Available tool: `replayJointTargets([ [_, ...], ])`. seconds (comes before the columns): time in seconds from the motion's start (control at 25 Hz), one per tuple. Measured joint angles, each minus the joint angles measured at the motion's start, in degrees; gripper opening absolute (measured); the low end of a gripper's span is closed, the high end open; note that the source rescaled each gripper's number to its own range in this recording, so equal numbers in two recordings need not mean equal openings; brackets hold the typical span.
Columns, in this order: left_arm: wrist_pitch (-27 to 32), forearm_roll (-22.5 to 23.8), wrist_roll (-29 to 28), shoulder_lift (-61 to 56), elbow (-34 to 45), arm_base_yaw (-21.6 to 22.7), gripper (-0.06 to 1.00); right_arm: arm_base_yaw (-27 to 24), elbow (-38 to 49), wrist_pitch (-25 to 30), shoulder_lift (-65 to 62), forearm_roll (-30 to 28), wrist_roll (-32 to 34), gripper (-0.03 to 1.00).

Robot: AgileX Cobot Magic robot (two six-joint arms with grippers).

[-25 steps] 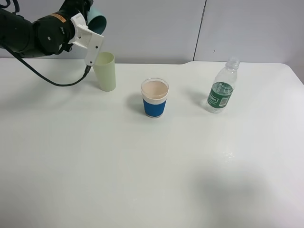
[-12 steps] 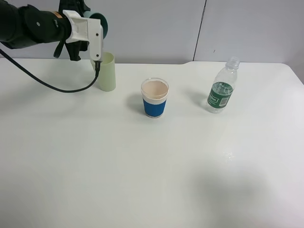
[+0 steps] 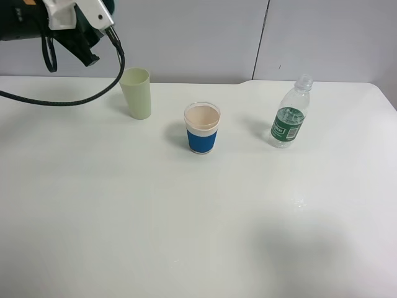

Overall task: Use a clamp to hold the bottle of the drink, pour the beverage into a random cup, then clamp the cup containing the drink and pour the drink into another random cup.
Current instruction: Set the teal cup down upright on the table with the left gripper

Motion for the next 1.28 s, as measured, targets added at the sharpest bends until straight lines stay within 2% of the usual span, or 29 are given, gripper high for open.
replayJointTargets([
  [0.16,0.06,10.01,-22.79,-4.58,4.34,2.65,0.01,0.0,0.0,0.0,0.0,0.0,0.0,0.88],
  [0.28,-1.55,14.21,-37.45,-7.57,8.21,4.76,0.01,0.0,0.0,0.0,0.0,0.0,0.0,0.88],
  [0.44,-12.15,19.23,-52.07,-10.55,16.37,7.39,0.01,0.0,0.0,0.0,0.0,0.0,0.0,0.88],
  [0.56,-22.31,22.82,-58.99,-11.26,22.92,8.52,0.01,0.0,0.0,0.0,0.0,0.0,0.0,0.88],
  [0.72,-30.47,24.89,-62.76,-11.28,30.01,8.65,0.01,0.0,0.0,0.0,0.0,0.0,0.0,0.88],
  [0.92,-32.83,27.17,-63.4,-11.33,33.98,8.65,0.01,0.0,0.0,0.0,0.0,0.0,0.0,0.88],
  [1.28,-33.52,45.23,-63.4,-4.77,34.26,8.65,0.01,0.0,0.0,0.0,0.0,0.0,0.0,0.88],
])
